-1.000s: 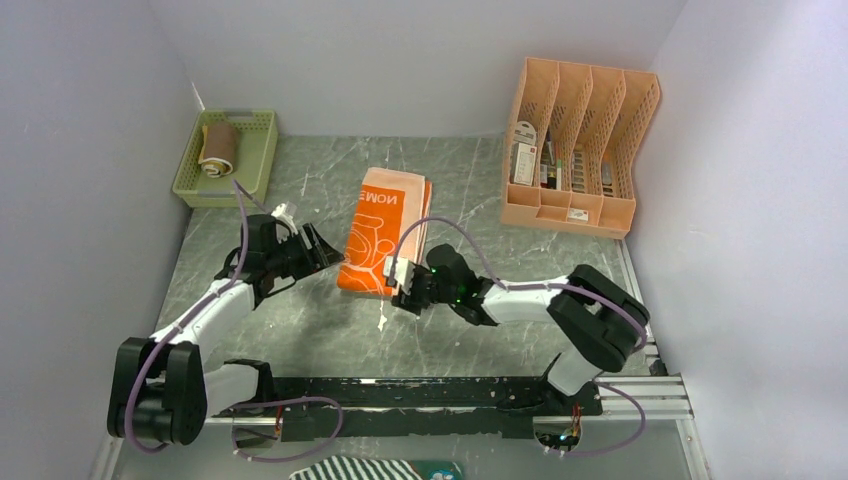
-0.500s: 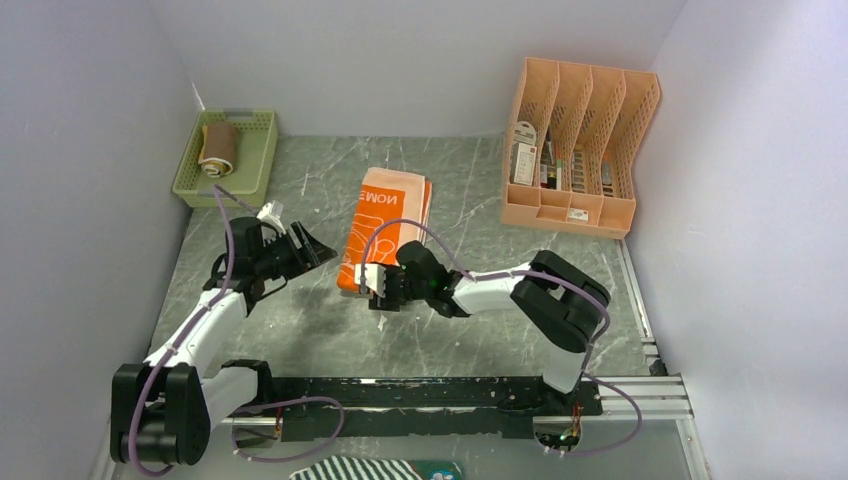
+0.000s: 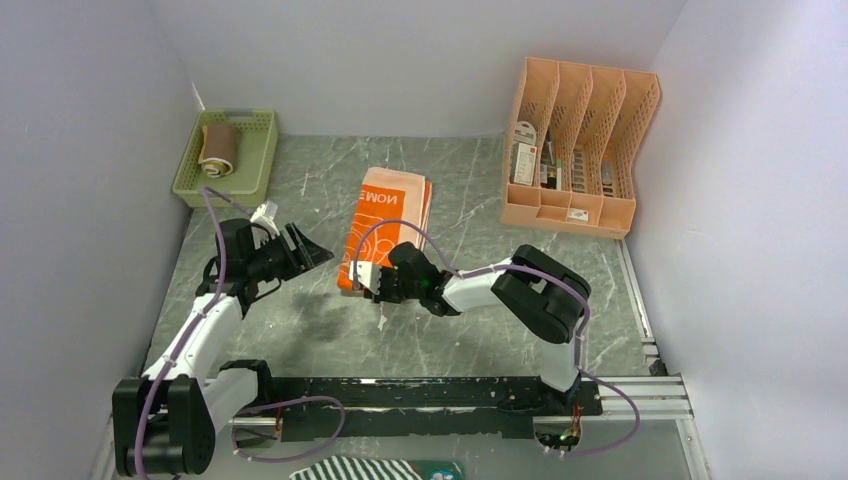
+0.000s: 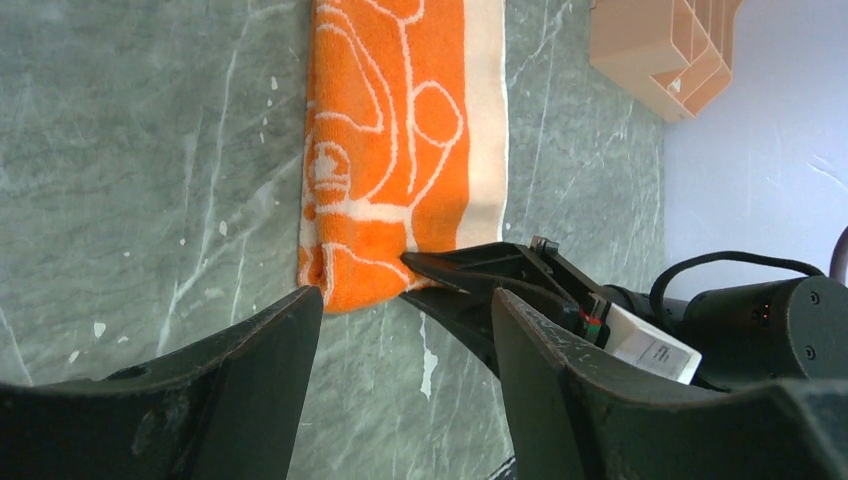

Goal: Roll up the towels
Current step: Roll the towel at the center of the board.

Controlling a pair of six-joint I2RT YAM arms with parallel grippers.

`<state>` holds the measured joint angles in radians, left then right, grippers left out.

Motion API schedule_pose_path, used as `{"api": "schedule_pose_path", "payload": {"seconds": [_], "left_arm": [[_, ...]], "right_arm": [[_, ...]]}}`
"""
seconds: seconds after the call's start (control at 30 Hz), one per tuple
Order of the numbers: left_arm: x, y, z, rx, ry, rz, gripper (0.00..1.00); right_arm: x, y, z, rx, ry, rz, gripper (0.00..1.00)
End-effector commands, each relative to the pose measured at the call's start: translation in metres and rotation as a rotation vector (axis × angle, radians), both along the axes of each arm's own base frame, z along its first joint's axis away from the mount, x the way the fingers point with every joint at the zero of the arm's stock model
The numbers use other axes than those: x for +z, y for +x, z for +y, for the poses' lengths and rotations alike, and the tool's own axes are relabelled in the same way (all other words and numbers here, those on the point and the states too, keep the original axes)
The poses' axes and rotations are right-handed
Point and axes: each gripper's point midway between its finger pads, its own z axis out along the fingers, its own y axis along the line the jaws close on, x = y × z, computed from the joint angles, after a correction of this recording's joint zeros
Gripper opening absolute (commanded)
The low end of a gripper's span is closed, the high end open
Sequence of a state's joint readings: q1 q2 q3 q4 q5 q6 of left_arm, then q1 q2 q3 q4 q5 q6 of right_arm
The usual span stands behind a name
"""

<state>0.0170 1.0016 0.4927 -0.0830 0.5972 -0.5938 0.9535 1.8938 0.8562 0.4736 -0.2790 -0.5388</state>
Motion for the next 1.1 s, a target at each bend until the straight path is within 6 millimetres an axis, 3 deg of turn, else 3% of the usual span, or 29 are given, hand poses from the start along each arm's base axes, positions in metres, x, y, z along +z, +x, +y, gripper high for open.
{"api": "schedule_pose_path", "payload": {"seconds": [0.0,0.03,0.07,0.2,0.43,0.57,0.73,0.9,1.07], "left_arm": [[0.016,-0.002,-0.001,-0.032,0.003,-0.035,0.74],[0.016,-0.003,-0.001,-0.034,0.004,-0.032,0.74],[0.017,-0.004,-0.001,-0.036,0.005,-0.033,0.74],[0.022,-0.014,-0.005,-0.064,-0.009,-0.036,0.74],[0.029,-0.035,-0.013,-0.089,-0.067,-0.041,0.71],[0.029,-0.043,-0.018,-0.094,-0.103,-0.038,0.71],[0.017,-0.042,-0.03,-0.123,-0.14,-0.026,0.7],[0.024,-0.032,-0.042,-0.146,-0.161,-0.066,0.7],[0.036,-0.026,-0.049,-0.172,-0.162,-0.103,0.7]], "right_arm": [[-0.026,0.01,-0.015,-0.116,-0.09,0.027,0.13],[-0.028,0.01,-0.016,-0.124,-0.102,0.04,0.02],[-0.03,0.008,-0.018,-0.131,-0.113,0.058,0.0],[-0.026,-0.014,-0.021,-0.141,-0.112,0.204,0.0],[0.007,-0.078,-0.018,-0.031,-0.03,0.529,0.0],[0.025,-0.097,-0.012,0.023,0.001,0.671,0.0],[0.048,-0.084,-0.001,0.064,0.053,0.943,0.0],[0.054,-0.057,0.003,0.023,0.065,1.168,0.0],[0.035,-0.036,0.002,-0.047,0.013,1.269,0.0]]}}
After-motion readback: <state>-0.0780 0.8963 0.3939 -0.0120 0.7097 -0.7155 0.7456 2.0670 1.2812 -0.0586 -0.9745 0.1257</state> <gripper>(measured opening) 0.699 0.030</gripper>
